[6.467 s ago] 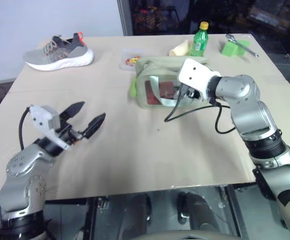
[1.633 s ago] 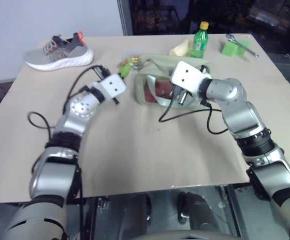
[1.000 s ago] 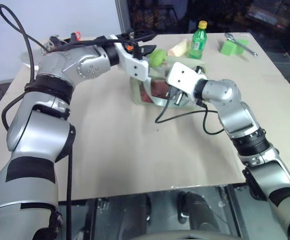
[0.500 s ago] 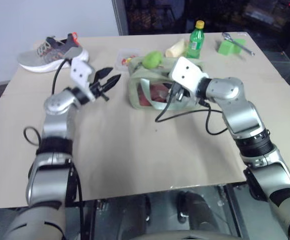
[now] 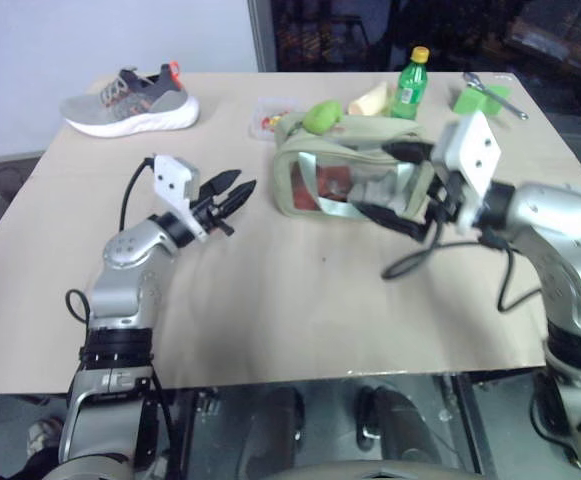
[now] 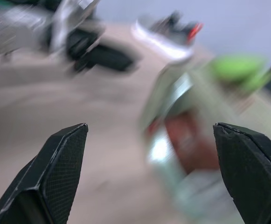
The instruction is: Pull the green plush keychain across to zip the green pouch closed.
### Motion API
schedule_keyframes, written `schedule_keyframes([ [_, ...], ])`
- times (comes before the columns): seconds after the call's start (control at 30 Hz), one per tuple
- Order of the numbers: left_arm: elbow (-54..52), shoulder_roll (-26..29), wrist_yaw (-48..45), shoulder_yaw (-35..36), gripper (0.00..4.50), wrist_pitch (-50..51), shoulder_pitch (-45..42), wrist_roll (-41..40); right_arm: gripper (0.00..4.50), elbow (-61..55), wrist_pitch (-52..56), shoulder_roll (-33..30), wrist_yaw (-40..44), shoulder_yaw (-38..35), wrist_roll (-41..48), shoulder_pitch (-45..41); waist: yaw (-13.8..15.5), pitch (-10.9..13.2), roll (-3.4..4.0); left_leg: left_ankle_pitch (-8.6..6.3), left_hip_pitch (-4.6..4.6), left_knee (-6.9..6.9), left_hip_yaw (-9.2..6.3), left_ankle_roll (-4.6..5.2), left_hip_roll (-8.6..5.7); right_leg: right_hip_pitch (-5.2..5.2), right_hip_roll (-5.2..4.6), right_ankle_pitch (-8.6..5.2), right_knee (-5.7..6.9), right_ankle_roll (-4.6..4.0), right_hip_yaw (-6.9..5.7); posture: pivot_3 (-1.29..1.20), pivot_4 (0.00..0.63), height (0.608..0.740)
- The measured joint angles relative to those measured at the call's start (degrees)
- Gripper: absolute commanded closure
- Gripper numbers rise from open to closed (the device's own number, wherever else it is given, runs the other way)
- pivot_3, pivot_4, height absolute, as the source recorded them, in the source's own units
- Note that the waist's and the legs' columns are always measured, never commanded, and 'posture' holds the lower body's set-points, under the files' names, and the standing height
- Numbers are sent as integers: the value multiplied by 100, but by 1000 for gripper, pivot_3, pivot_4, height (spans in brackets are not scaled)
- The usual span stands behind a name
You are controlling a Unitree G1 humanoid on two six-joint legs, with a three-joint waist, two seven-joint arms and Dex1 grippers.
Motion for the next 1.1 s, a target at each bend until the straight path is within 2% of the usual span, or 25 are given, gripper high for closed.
schedule_keyframes([
  [0.07, 214, -63, -96, -76, 2028, 1, -227, 16, 0, -299, 162, -95, -155, -51, 161, 204, -12, -1, -1, 0, 4, 3, 4, 0, 0, 0, 0, -1, 2, 2, 6, 0, 150, 740],
  [0.13, 463, -94, -120, -146, 1062, -43, -433, 151, 0, -569, 275, -137, -361, -96, 308, 273, -15, -2, -3, 0, 8, 3, 2, 0, 3, 1, 3, -2, 3, 2, 7, 0, 150, 740],
  [0.17, 541, -120, -92, -151, 714, -66, -495, 208, 0, -620, 295, -138, -418, -109, 333, 292, -10, -2, -4, 0, 7, 3, 0, 0, 3, 1, 3, -2, 5, 2, 4, 0, 150, 740],
  [0.53, 1450, -524, -224, -407, 714, -398, -1072, 640, 0, -975, 410, -371, -1144, -159, 550, 579, 5, -3, -7, -1, -4, 4, -1, 3, -2, 0, 1, -1, -7, 3, 3, 0, 150, 740],
  [0.67, 1606, -532, -227, -393, 1846, -523, -1167, 680, 0, -1024, 409, -465, -1266, -159, 641, 600, -4, -3, -7, -2, -3, 4, 1, 3, -1, 0, 1, -2, -7, 3, 5, 0, 150, 740],
  [1.1, 1621, -356, -609, -337, 1846, -484, -1153, 618, 0, -1053, 344, -636, -1447, -151, 800, 650, 4, -3, -7, -3, -5, 4, -1, 4, -1, 0, 0, -2, -8, 3, 3, 0, 150, 740],
])
